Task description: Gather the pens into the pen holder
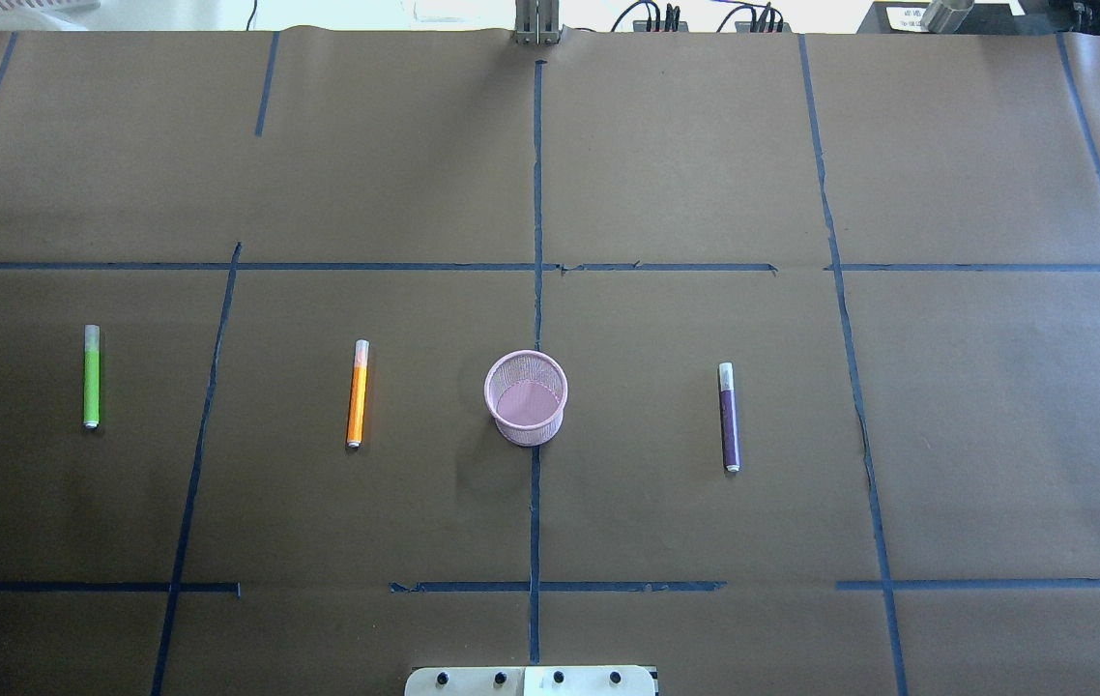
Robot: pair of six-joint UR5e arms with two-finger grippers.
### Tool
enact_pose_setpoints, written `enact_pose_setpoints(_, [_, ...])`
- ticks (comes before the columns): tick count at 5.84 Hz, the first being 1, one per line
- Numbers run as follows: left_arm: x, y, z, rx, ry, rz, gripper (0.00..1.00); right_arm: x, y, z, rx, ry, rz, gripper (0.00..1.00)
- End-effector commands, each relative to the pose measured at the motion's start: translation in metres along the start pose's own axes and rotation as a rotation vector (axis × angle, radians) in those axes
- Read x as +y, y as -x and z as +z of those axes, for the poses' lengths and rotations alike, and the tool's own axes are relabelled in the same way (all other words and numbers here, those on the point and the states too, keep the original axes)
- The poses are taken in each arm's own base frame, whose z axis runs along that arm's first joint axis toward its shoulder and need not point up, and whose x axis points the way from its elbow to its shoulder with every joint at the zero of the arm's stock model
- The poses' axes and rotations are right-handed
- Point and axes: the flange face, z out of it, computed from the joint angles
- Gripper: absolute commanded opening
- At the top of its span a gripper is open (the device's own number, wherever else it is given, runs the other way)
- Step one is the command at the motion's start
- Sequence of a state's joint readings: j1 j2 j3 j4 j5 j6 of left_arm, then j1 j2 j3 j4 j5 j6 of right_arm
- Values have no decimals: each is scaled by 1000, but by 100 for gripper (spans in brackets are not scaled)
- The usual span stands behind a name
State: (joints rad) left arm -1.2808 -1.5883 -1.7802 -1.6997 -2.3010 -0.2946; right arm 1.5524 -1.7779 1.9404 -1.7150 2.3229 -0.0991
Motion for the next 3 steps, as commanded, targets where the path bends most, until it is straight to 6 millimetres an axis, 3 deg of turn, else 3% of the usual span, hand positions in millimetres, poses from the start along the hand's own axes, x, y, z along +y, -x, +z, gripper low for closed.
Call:
enact_pose_setpoints(1, [4,-52,49,-48,-13,-121,100,0,0,0,-1,0,1,100])
enact_pose_setpoints(2, [8,-69,79,-66,-30,-173,100,0,0,0,-1,0,1,100])
enact_pose_setpoints(3, [14,-68,112,-41,-33,-175,100,0,0,0,-3,0,4,100])
